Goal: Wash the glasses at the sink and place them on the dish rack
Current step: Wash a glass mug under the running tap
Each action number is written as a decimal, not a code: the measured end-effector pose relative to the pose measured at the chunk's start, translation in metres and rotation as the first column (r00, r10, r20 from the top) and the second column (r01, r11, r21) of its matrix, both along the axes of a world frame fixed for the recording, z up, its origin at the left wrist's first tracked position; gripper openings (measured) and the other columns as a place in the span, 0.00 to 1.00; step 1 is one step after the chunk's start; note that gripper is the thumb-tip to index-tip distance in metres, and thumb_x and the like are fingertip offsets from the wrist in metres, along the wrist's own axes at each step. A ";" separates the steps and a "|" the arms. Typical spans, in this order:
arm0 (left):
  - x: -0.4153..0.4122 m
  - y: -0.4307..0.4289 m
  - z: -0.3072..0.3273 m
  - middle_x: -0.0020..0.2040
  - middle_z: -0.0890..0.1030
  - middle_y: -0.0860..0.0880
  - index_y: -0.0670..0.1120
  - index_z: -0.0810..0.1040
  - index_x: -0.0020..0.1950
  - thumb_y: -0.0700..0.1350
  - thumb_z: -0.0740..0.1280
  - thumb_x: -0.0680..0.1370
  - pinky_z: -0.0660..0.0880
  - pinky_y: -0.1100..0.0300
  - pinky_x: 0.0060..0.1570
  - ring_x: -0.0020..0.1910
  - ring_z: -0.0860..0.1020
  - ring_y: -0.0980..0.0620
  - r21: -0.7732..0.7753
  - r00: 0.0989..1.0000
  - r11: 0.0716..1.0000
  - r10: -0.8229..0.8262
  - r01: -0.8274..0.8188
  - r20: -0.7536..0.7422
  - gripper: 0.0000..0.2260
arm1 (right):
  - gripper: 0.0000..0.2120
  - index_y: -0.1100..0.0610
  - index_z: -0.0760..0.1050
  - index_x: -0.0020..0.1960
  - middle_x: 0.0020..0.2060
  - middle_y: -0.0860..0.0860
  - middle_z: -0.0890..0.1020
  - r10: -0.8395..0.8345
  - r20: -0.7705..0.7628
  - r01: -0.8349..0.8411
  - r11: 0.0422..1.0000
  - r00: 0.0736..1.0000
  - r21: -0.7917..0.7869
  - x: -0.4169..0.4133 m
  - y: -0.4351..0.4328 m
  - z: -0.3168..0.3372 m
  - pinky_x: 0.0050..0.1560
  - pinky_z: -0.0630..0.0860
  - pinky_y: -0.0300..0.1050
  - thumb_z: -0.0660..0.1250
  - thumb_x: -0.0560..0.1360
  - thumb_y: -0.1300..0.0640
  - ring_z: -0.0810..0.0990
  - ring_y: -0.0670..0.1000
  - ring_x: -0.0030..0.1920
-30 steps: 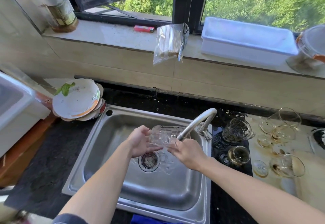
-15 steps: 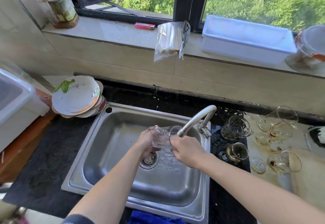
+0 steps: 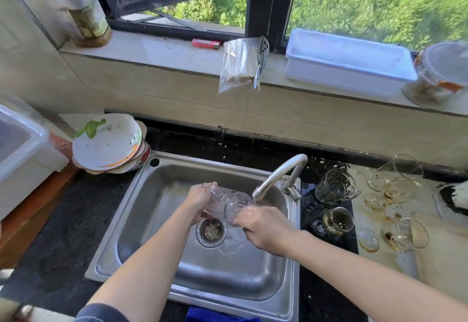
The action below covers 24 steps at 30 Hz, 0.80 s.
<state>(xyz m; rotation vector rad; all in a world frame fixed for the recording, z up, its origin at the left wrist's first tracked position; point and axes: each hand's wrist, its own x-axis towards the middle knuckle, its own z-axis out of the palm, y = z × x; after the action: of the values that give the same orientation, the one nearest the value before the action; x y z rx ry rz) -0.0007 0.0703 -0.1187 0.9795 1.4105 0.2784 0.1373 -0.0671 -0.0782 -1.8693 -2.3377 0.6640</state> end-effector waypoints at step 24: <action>-0.016 0.004 -0.020 0.49 0.84 0.40 0.41 0.78 0.60 0.54 0.69 0.74 0.81 0.50 0.42 0.42 0.83 0.42 -0.320 0.971 0.947 0.038 0.041 0.237 0.21 | 0.16 0.54 0.79 0.61 0.59 0.50 0.82 0.011 -0.030 -0.009 0.999 0.999 0.048 0.014 -0.002 -0.004 0.56 0.78 0.48 0.64 0.74 0.62 0.79 0.53 0.61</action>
<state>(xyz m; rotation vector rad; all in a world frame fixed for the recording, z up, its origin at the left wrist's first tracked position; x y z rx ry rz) -0.0171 0.0740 -0.1387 0.6523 1.1863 0.1516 0.1509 -0.0689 -0.0827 -1.8163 -2.3247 0.6276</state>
